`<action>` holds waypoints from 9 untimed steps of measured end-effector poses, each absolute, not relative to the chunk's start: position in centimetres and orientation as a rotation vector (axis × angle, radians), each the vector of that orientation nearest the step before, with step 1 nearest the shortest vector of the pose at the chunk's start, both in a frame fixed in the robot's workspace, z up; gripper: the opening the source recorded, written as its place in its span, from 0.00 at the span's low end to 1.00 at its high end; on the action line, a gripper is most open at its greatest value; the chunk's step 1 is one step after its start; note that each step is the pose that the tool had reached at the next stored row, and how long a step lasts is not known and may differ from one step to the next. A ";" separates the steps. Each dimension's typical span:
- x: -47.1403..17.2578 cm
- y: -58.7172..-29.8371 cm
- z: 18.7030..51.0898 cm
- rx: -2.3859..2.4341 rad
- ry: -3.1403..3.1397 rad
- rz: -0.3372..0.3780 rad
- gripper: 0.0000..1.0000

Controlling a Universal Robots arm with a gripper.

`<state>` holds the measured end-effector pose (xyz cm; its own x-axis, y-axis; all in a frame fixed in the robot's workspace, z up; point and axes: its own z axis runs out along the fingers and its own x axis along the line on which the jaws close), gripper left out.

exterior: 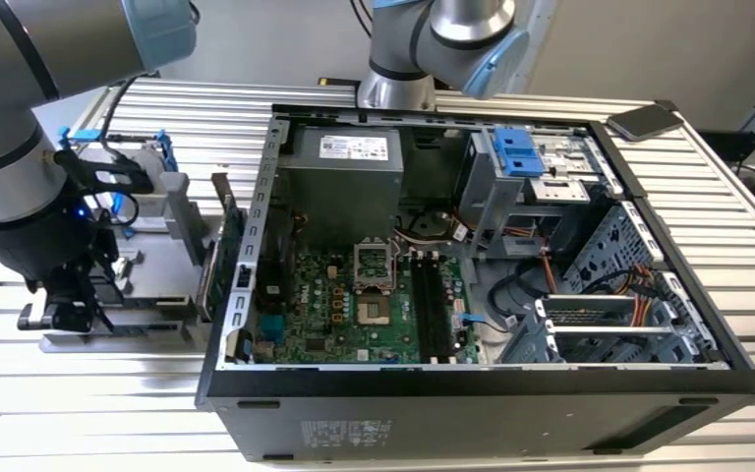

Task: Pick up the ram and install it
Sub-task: 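Pick up the ram and move it above insertion slot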

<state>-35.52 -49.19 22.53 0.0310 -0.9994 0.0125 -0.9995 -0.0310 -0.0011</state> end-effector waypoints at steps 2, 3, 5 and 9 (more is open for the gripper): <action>-35.5 -49.2 22.4 2.250 -2.181 0.015 1.00; -35.5 -49.2 22.4 2.250 -2.181 0.015 1.00; -35.5 -49.2 22.3 2.250 -2.181 0.015 1.00; -35.5 -49.2 22.2 2.250 -2.181 0.015 1.00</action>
<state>-35.52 -49.19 22.19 0.0310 -0.9994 0.0124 -0.9995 -0.0310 -0.0013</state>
